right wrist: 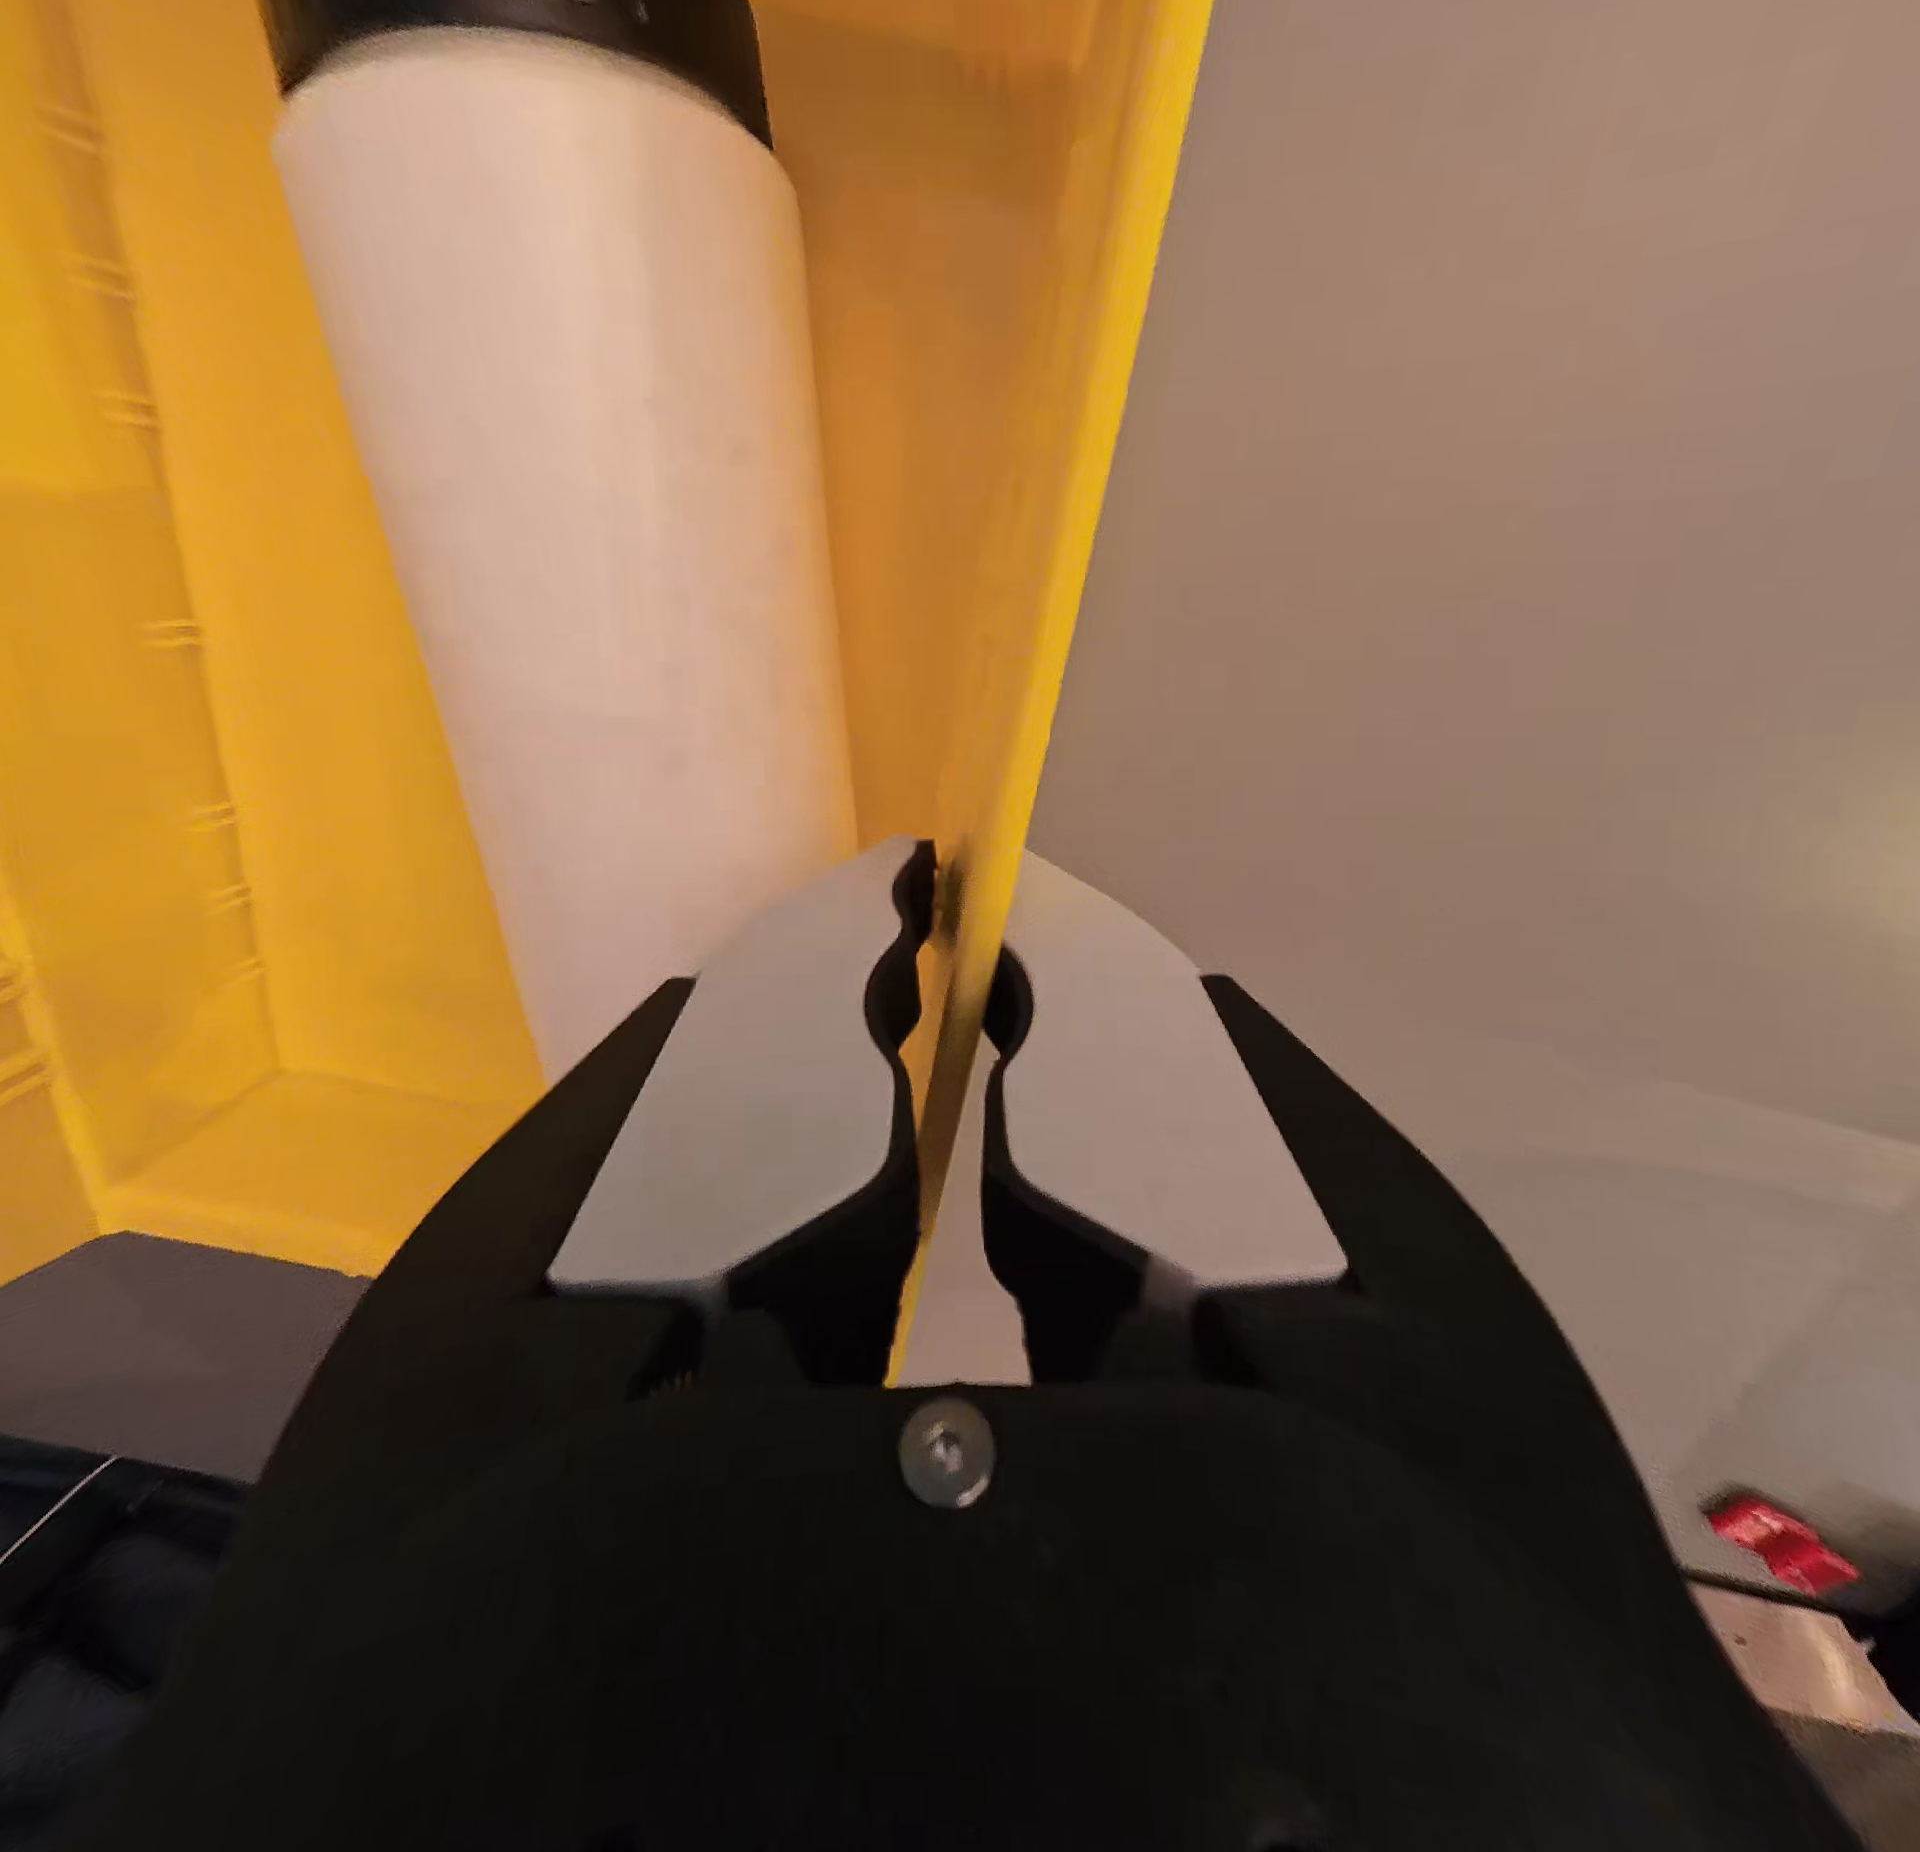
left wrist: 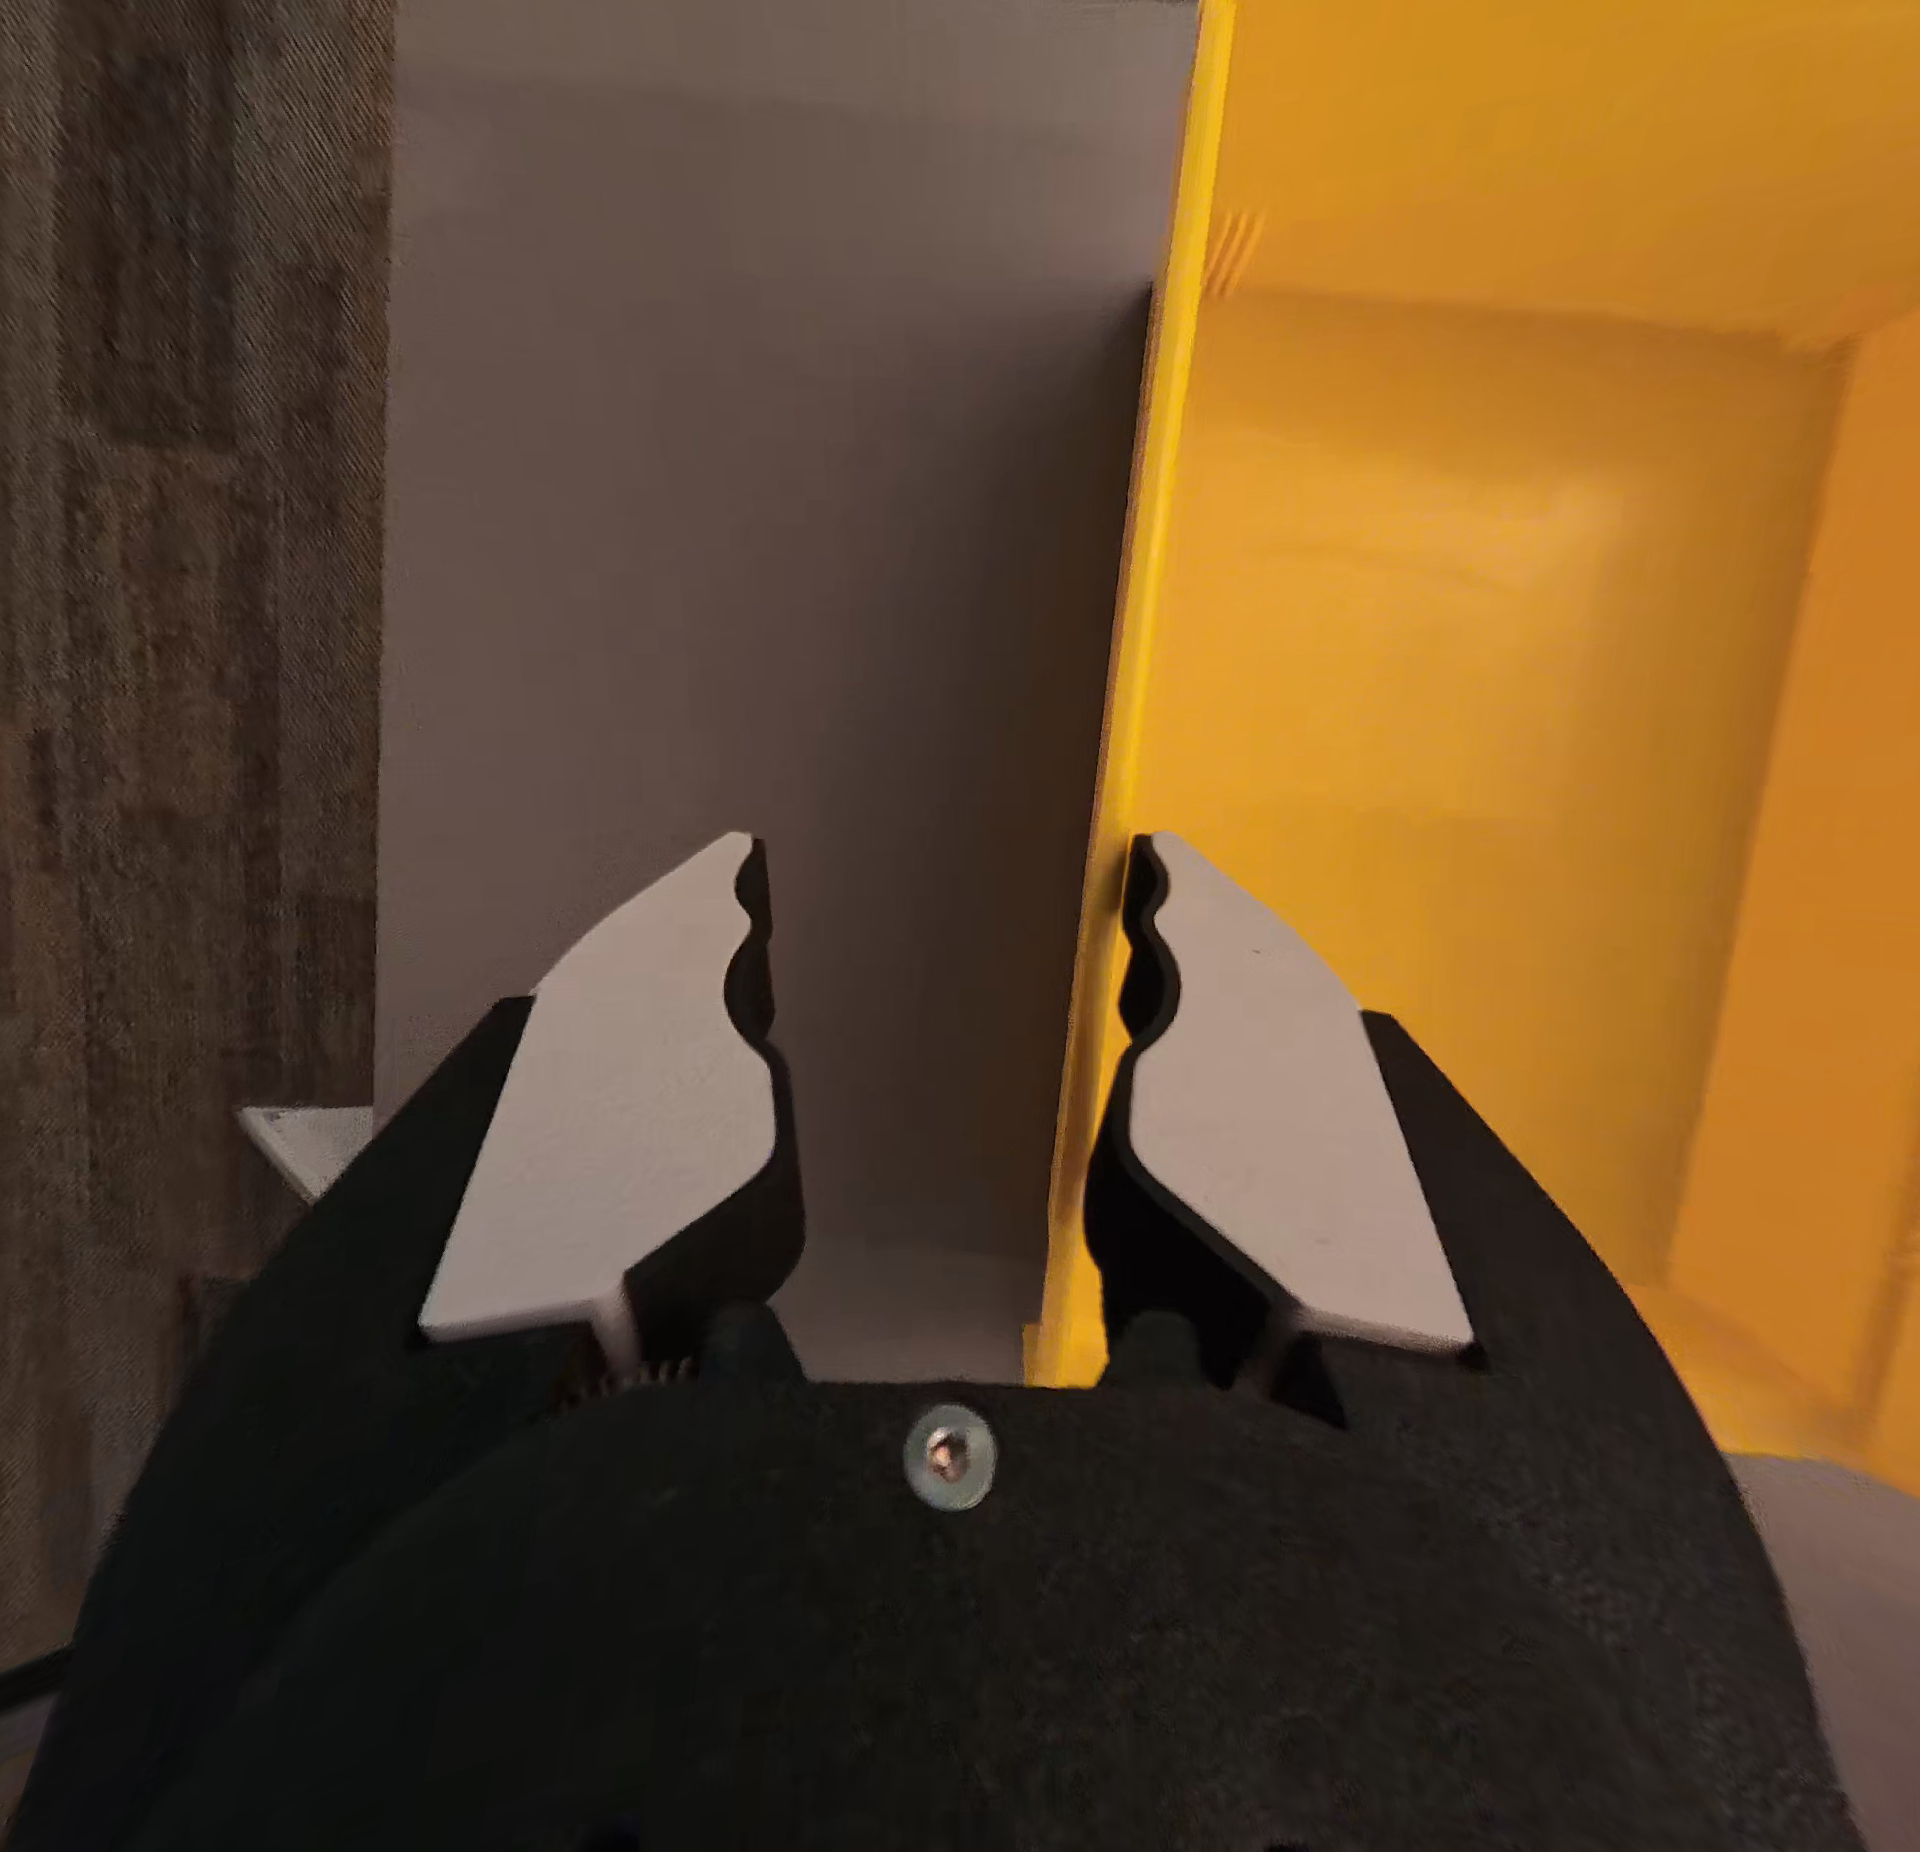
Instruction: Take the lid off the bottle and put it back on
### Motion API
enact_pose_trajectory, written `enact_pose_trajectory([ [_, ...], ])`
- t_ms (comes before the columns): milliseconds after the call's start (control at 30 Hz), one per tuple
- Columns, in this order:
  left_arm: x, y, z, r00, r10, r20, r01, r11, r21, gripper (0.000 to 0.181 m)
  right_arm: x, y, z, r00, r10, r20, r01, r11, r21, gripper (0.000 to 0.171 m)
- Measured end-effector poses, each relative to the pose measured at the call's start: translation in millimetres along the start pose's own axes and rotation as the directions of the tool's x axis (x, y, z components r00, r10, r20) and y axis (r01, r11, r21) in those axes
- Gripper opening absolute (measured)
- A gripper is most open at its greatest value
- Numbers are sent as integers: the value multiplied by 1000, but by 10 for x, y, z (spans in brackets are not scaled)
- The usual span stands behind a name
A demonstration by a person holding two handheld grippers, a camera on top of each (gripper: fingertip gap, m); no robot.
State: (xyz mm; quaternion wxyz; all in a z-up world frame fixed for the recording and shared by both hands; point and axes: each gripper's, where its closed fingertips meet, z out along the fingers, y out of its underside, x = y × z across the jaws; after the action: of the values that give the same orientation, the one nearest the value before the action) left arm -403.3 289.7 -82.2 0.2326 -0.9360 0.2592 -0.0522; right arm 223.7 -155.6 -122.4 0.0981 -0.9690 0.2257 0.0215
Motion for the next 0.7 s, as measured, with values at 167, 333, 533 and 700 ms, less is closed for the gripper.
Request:
enact_pose_trajectory([
  [167, 112, 45, 178, 998, 14, -61, -18, 998, -56, 47, -47, 16, 8, 1000, 18, -2, -18, 1000, -22, 6],
  [333, 250, 98, 263, 993, 15, -119, -28, 993, -111, 21, -346, -35, 41, 999, -24, 38, 26, 998, -48, 7],
  [533, 364, 195, 353, 993, 90, -80, -105, 974, -199, 6, -953, -105, 98, 989, -101, 104, 110, 991, -78, 8],
  [700, 684, 298, 301, 970, 184, -158, -220, 942, -254, 6, -1390, -106, 129, 980, -80, 183, 100, 990, -99, 9],
])
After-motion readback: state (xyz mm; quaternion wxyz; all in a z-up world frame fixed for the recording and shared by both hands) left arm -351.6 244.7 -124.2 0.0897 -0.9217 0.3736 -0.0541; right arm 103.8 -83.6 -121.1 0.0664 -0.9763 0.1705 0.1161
